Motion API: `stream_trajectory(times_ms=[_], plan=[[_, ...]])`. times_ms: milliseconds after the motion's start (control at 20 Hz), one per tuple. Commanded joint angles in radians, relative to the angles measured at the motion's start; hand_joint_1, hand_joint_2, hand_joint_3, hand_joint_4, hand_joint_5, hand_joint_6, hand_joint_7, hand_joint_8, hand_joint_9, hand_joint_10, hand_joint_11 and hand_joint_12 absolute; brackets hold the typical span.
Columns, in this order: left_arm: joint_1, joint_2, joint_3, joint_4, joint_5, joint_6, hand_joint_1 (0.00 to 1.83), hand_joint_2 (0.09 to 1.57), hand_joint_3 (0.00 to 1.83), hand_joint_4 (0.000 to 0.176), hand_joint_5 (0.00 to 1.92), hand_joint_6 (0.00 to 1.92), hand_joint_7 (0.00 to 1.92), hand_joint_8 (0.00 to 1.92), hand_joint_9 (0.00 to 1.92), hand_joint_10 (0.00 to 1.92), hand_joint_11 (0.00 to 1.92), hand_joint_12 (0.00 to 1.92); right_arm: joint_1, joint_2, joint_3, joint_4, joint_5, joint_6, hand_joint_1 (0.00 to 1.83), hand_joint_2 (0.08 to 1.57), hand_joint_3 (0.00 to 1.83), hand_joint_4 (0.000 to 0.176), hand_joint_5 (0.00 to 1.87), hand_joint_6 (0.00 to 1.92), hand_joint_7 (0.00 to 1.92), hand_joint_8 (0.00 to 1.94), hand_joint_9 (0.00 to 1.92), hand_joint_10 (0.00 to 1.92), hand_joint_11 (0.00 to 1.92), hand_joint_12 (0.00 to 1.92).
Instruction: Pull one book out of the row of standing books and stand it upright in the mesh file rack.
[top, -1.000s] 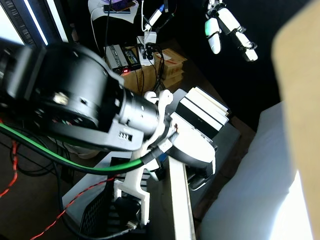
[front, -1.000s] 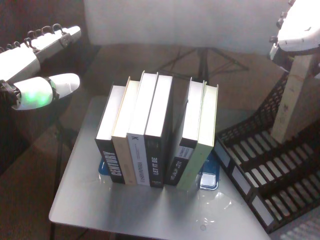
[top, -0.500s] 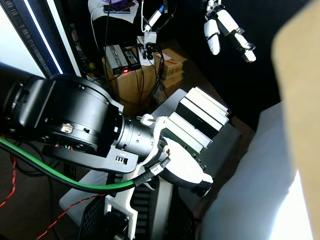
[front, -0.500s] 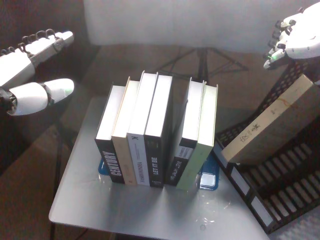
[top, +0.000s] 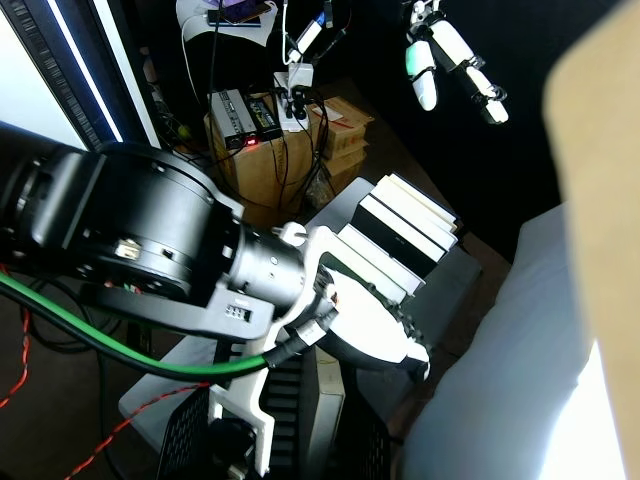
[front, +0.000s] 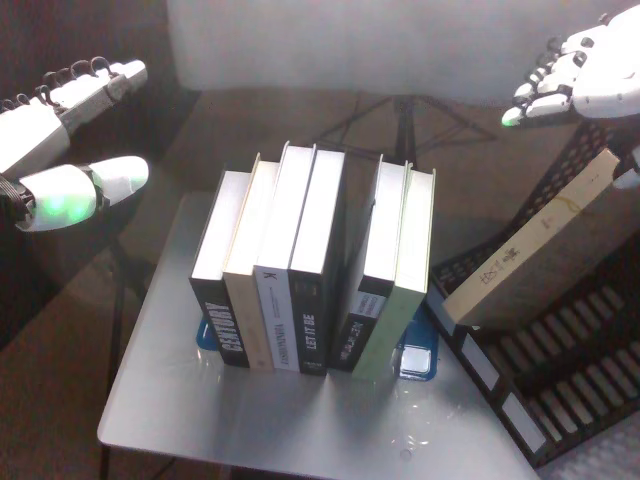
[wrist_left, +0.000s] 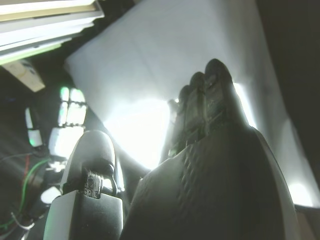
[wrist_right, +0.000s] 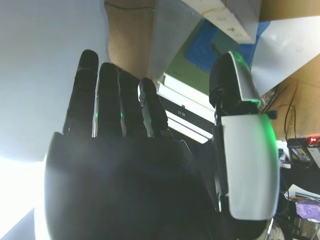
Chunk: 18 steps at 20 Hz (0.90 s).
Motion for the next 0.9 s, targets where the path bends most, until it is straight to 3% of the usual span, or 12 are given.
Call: stream_trajectory(times_ms=[0, 50, 100, 150, 200, 350, 450, 600, 700, 750, 800, 850], plan=[[-0.001, -0.003, 0.006, -0.025, -0.12, -0.006, 0.34, 1.42, 0.0, 0.038, 0.05, 0.0, 0.0, 0.0, 0.0, 0.0, 0.0, 0.0, -0.01, 0.015, 0.028, -0.017, -0.086, 0.026, 0.9, 1.1, 0.0, 0.022, 0.04, 0.0, 0.0, 0.0, 0.05, 0.01, 0.0, 0.31], [0.0, -0.004, 0.007, -0.025, -0.12, -0.008, 0.31, 1.42, 0.0, 0.047, 0.04, 0.0, 0.0, 0.0, 0.0, 0.0, 0.0, 0.0, -0.022, 0.004, 0.045, -0.017, -0.086, 0.047, 0.97, 1.08, 0.0, 0.011, 0.06, 0.01, 0.0, 0.0, 0.03, 0.0, 0.0, 0.16], [0.001, -0.004, 0.007, -0.026, -0.121, -0.008, 0.31, 1.42, 0.0, 0.047, 0.04, 0.0, 0.0, 0.0, 0.0, 0.0, 0.0, 0.0, -0.034, -0.008, 0.059, -0.017, -0.087, 0.059, 0.97, 1.08, 0.0, 0.011, 0.06, 0.01, 0.0, 0.0, 0.03, 0.0, 0.0, 0.16], [0.003, -0.004, 0.007, -0.027, -0.122, -0.009, 0.35, 1.43, 0.0, 0.04, 0.05, 0.0, 0.0, 0.0, 0.0, 0.0, 0.0, 0.0, -0.05, -0.018, 0.07, -0.017, -0.09, 0.062, 0.99, 1.05, 0.0, 0.0, 0.11, 0.01, 0.05, 0.0, 0.1, 0.02, 0.0, 0.48], [0.004, -0.004, 0.007, -0.028, -0.122, -0.009, 0.35, 1.43, 0.0, 0.045, 0.05, 0.0, 0.0, 0.0, 0.0, 0.0, 0.01, 0.0, -0.064, -0.03, 0.084, -0.017, -0.093, 0.068, 0.99, 1.04, 0.0, 0.0, 0.13, 0.01, 0.07, 0.0, 0.12, 0.02, 0.0, 0.59], [0.008, -0.006, 0.009, -0.031, -0.124, -0.011, 0.34, 1.43, 0.0, 0.041, 0.05, 0.0, 0.0, 0.0, 0.0, 0.0, 0.0, 0.0, -0.11, -0.055, 0.125, -0.017, -0.099, 0.129, 1.01, 1.03, 0.0, 0.0, 0.15, 0.01, 0.11, 0.0, 0.16, 0.03, 0.0, 0.8], [0.011, -0.008, 0.011, -0.032, -0.125, -0.011, 0.34, 1.43, 0.0, 0.041, 0.05, 0.0, 0.0, 0.0, 0.0, 0.0, 0.0, 0.0, -0.135, -0.064, 0.143, -0.017, -0.109, 0.153, 1.01, 1.03, 0.0, 0.0, 0.15, 0.01, 0.11, 0.0, 0.16, 0.03, 0.0, 0.8], [0.013, -0.013, 0.015, -0.033, -0.127, -0.015, 0.36, 1.44, 0.0, 0.008, 0.06, 0.0, 0.0, 0.0, 0.0, 0.0, 0.0, 0.0, -0.16, -0.088, 0.175, -0.017, -0.115, 0.183, 1.13, 1.05, 0.0, 0.0, 0.32, 0.04, 0.32, 0.03, 0.31, 0.06, 0.0, 1.15], [0.014, -0.016, 0.019, -0.033, -0.128, -0.019, 0.34, 1.44, 0.0, 0.009, 0.05, 0.0, 0.0, 0.0, 0.0, 0.0, 0.0, 0.0, -0.174, -0.115, 0.207, -0.017, -0.115, 0.198, 1.11, 1.12, 0.01, 0.0, 0.47, 0.06, 0.46, 0.03, 0.39, 0.07, 0.0, 1.19], [0.014, -0.017, 0.02, -0.033, -0.129, -0.02, 0.36, 1.44, 0.0, 0.011, 0.05, 0.0, 0.0, 0.0, 0.0, 0.0, 0.0, 0.0, -0.175, -0.124, 0.216, -0.017, -0.115, 0.199, 1.09, 1.14, 0.0, 0.0, 0.53, 0.06, 0.54, 0.03, 0.46, 0.12, 0.0, 1.34], [0.014, -0.019, 0.022, -0.033, -0.131, -0.021, 0.36, 1.44, 0.0, 0.0, 0.06, 0.0, 0.0, 0.0, 0.0, 0.0, 0.0, 0.0, -0.177, -0.136, 0.233, -0.017, -0.115, 0.203, 1.05, 1.22, 0.0, 0.0, 0.66, 0.08, 0.73, 0.07, 0.58, 0.35, 0.05, 1.51], [0.014, -0.02, 0.023, -0.033, -0.131, -0.021, 0.33, 1.44, 0.0, 0.003, 0.05, 0.0, 0.0, 0.0, 0.0, 0.0, 0.0, 0.0, -0.177, -0.142, 0.241, -0.017, -0.115, 0.207, 1.17, 1.21, 0.01, 0.0, 0.71, 0.99, 0.86, 1.04, 0.85, 0.79, 0.53, 1.63]])
